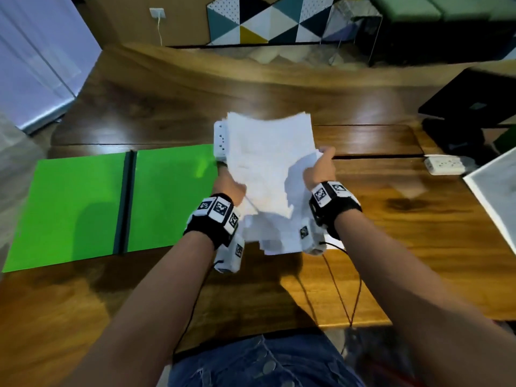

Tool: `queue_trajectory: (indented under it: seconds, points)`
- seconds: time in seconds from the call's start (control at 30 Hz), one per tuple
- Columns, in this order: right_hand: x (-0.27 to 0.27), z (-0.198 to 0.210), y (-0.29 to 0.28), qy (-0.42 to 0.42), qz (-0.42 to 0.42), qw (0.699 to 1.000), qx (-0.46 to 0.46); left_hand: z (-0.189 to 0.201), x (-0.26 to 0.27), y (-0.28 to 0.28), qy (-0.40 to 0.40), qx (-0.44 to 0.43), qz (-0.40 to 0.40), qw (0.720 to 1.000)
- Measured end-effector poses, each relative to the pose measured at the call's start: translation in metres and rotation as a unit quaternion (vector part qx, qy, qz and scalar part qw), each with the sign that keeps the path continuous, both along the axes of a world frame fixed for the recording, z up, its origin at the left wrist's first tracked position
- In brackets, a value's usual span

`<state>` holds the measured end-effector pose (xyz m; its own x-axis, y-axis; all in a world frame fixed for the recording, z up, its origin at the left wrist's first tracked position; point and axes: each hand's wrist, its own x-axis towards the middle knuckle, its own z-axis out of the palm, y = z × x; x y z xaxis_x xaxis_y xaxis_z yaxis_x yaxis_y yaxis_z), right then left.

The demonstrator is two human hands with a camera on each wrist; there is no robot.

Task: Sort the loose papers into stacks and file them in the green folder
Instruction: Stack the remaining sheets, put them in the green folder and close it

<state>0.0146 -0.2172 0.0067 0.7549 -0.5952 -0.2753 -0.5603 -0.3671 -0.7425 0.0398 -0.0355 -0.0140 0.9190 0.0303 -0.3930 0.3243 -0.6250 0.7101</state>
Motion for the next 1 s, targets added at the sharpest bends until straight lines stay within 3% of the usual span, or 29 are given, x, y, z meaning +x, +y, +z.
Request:
queue_trajectory:
  seconds: [0.1,0.17,0.33,0.57,0.63,0.77,1.0]
  points:
    - [-0.012,-0.020,-0.039,0.097,0.021,0.995,-0.022,-0.040,-0.002,-0.030,0.080,0.017,-0.056,0.995]
    - [-0.016,-0.033,-0.056,0.141,0.042,0.989,-0.023,-0.047,-0.008,-0.042,0.115,0.059,-0.059,0.990]
    - [-0.007,-0.064,-0.086,0.235,0.092,0.962,-0.108,-0.052,-0.002,-0.045,0.181,0.111,0.037,0.977]
    - [0.013,-0.101,-0.115,0.250,0.042,0.966,0.055,-0.082,0.019,-0.062,0.214,-0.045,0.093,0.971]
    - [0.016,-0.117,-0.119,0.251,0.030,0.964,0.076,-0.072,0.017,-0.069,0.219,-0.062,0.104,0.968]
    - [0.009,-0.109,-0.105,0.270,0.007,0.957,0.107,-0.059,0.015,-0.077,0.257,-0.055,0.130,0.956]
    - [0.000,-0.087,-0.096,0.312,0.015,0.949,0.045,-0.059,0.006,-0.091,0.266,0.043,0.139,0.953]
